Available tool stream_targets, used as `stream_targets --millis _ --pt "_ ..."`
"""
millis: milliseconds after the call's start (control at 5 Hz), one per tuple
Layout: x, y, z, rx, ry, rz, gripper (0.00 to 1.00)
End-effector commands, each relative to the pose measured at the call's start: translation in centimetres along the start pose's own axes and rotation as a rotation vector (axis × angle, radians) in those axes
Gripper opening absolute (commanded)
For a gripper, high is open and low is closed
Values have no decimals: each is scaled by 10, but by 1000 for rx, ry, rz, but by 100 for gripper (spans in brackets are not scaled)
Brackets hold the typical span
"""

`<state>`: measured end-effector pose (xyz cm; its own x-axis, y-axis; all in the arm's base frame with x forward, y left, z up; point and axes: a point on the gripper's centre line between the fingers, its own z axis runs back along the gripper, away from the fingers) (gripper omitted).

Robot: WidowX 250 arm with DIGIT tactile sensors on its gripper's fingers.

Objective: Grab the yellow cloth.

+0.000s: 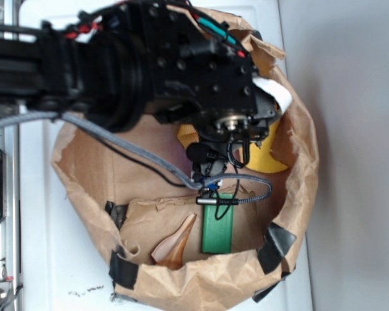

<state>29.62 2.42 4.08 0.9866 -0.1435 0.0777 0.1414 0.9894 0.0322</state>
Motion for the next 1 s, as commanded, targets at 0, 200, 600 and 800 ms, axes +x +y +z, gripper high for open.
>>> stream_targets --millis 0,200,600,800 --pt "15 8 18 2 -118 39 100" --pt "21 12 25 39 -165 93 100" --pt "24 27 44 -44 -283 205 100" --pt "24 32 52 -65 -282 227 100"
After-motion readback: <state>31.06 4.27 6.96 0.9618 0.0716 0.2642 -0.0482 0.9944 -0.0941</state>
